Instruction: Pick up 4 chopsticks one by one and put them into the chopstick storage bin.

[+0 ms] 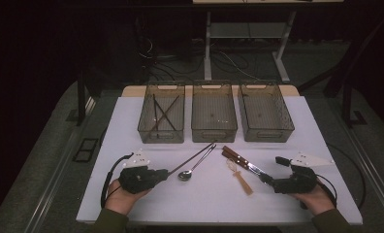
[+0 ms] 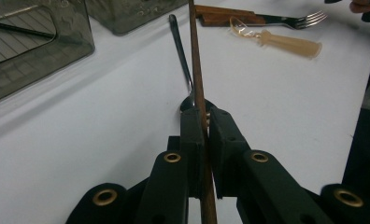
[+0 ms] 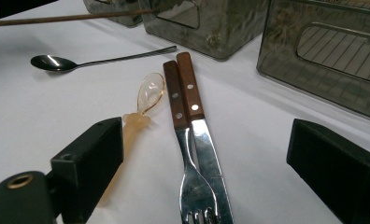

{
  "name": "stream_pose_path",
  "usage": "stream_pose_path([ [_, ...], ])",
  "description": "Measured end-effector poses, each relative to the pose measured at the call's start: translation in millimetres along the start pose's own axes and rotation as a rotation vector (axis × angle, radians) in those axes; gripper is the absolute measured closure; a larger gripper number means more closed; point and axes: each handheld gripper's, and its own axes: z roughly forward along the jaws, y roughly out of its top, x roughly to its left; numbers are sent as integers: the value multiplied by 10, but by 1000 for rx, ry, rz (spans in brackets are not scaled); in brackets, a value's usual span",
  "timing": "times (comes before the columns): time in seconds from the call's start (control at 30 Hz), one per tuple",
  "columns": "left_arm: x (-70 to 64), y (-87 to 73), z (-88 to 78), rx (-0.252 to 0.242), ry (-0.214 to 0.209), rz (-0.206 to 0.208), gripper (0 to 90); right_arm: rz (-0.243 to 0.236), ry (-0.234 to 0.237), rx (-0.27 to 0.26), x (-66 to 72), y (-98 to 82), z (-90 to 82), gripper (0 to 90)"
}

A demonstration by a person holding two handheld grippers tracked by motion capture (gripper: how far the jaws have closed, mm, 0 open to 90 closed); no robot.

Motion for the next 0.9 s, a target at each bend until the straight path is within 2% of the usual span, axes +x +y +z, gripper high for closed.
stream_pose_path([
  [0.5,145,91,-152,-61,27,-19,845,0,-2,3,-4,-1,11,107],
  [0.9,292,236,-95,-85,54,-27,845,2,-6,7,-4,-3,17,107],
])
